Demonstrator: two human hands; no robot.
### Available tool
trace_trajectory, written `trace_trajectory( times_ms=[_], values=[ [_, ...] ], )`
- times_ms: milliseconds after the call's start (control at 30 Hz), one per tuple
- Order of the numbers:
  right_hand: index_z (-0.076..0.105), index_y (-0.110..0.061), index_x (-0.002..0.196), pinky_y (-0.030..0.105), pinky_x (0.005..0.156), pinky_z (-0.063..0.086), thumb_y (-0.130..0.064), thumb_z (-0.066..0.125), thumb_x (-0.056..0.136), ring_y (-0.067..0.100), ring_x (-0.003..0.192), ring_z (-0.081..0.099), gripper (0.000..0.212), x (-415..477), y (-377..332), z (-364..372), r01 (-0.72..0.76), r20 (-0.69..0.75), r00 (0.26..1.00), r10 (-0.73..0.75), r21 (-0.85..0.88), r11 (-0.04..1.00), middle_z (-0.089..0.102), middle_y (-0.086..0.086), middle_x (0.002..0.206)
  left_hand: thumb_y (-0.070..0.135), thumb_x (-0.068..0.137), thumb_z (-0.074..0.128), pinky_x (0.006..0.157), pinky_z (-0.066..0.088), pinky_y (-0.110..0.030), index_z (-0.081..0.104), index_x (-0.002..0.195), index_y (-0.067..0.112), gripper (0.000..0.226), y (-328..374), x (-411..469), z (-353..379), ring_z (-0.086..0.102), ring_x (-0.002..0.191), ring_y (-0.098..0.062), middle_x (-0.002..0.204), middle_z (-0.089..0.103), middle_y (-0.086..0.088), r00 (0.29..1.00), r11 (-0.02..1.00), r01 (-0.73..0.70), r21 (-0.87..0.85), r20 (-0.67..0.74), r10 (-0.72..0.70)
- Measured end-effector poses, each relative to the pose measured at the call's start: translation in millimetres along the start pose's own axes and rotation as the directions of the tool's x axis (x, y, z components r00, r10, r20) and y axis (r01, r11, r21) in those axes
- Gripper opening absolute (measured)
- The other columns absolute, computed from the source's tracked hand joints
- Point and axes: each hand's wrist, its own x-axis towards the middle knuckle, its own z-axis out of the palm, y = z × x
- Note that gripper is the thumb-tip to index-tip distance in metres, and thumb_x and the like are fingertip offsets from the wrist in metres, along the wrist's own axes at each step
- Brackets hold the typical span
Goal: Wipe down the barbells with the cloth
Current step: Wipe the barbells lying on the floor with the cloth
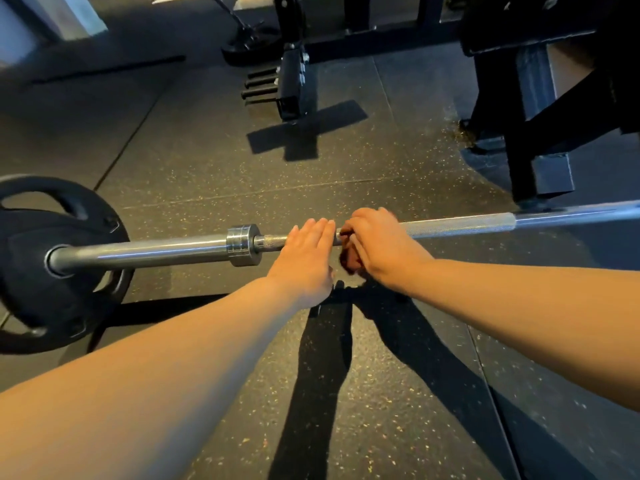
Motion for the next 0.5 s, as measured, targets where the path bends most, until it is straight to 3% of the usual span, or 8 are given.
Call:
trace_trajectory(
  times_ms=[67,133,233,333,400,500],
  values=[
    [0.061,-0.008,0.131,0.043,0.100,0.045,-0.029,0.044,0.104,0.027,0.110,0.054,0.038,0,6,-8,0.112,0.086,0.990,-0.116,0.045,0.993,0.058,0.011,0.125,0.019,0.101,0.049,0.127,-0.001,-0.040,0.003,0.163,0.010,0.077,-5,-1,-4,-0.001,0.157,-0.027,0.171,0.003,-0.007,1.000,1.000,-0.026,0.005,0.002,0.026],
    [0.058,-0.013,0.130,0.042,0.095,0.048,-0.037,0.038,0.104,0.027,0.108,0.054,0.041,-4,25,-15,0.099,0.102,0.990,-0.100,0.006,0.995,0.056,0.009,0.121,0.015,0.102,0.044,0.127,0.001,-0.037,0.006,0.163,0.011,0.072,-14,-7,-9,0.002,0.157,-0.024,0.171,0.006,-0.006,0.999,0.999,-0.045,-0.006,-0.003,0.045],
    [0.060,-0.013,0.102,0.042,0.077,0.047,-0.034,0.042,0.104,0.029,0.088,0.055,0.028,-4,27,-6,-0.146,-0.015,0.989,0.146,0.016,0.989,0.055,0.007,0.099,0.012,0.102,0.044,0.127,0.002,-0.037,0.008,0.163,0.012,0.070,-29,-17,-10,0.003,0.157,-0.024,0.170,0.008,-0.005,0.999,0.999,-0.008,-0.035,-0.036,0.007],
    [0.063,-0.015,0.090,0.039,0.071,0.052,-0.027,0.067,0.088,0.027,0.079,0.060,0.013,16,-9,8,-0.305,-0.004,0.952,0.306,0.051,0.951,0.058,0.004,0.087,0.011,0.102,0.044,0.127,-0.001,-0.035,0.004,0.163,0.010,0.073,-40,-24,-7,-0.002,0.157,-0.024,0.171,0.002,-0.007,1.000,1.000,0.013,-0.024,-0.022,-0.014],
    [0.065,-0.016,0.097,0.037,0.075,0.050,-0.023,0.074,0.084,0.027,0.085,0.061,0.018,26,-38,13,-0.189,0.041,0.981,0.191,-0.034,0.981,0.058,0.005,0.091,0.012,0.102,0.045,0.127,-0.002,-0.036,0.004,0.162,0.007,0.073,-41,-25,-8,-0.002,0.157,-0.025,0.171,0.002,-0.009,0.999,0.999,0.032,0.001,-0.024,-0.032],
    [0.061,-0.007,0.119,0.042,0.097,0.044,-0.021,0.070,0.091,0.029,0.107,0.054,0.032,32,-59,13,0.130,0.109,0.987,-0.119,-0.101,0.986,0.057,0.011,0.117,0.021,0.102,0.044,0.125,-0.009,-0.046,0.005,0.162,0.006,0.072,-43,-29,-8,0.002,0.157,-0.027,0.170,0.007,-0.011,0.996,0.986,0.059,0.159,-0.074,-0.048]
  ],
)
